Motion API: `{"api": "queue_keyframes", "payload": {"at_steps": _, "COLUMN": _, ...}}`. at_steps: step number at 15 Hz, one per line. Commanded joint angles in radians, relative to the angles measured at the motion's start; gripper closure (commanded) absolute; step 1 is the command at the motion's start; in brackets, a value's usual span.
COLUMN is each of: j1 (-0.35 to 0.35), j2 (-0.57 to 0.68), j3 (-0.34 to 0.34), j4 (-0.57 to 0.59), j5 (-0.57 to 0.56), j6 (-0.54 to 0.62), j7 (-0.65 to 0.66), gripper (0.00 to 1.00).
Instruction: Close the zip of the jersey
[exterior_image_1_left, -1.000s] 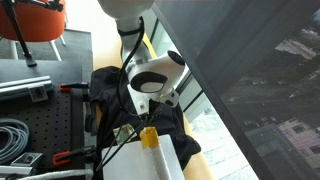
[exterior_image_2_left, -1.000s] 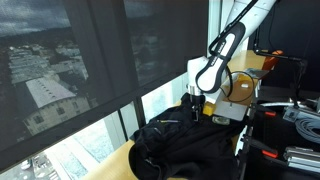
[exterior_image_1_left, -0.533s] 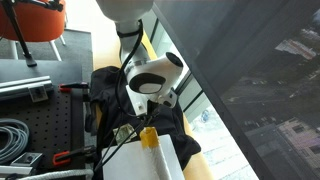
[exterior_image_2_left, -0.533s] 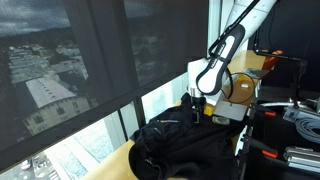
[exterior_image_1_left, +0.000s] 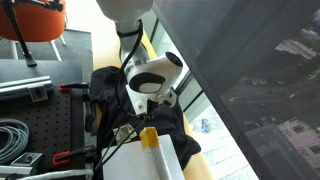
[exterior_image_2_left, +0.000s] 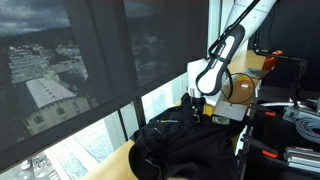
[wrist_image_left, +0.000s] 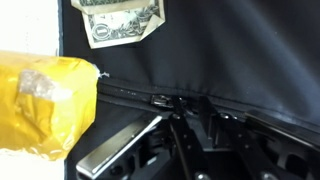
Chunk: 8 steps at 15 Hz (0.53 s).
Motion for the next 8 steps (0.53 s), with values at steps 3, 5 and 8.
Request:
{"api": "queue_keyframes", "payload": {"at_steps": 3, "j1": 0.004, "j2": 0.004, "j3": 0.002, "j4": 0.017, "j5": -0.025, "j6": -0.015, "j7": 0.029, "gripper": 1.0}}
{"api": "queue_keyframes", "payload": {"at_steps": 5, "j1": 0.005, "j2": 0.005, "j3": 0.001, "j4": 0.019, "j5": -0.026, "j6": -0.016, "j7": 0.029, "gripper": 0.99}}
{"api": "queue_keyframes", "payload": {"at_steps": 8, "j1": 0.004, "j2": 0.005, "j3": 0.001, "j4": 0.022, "j5": -0.027, "j6": -0.018, "j7": 0.028, "gripper": 0.99}}
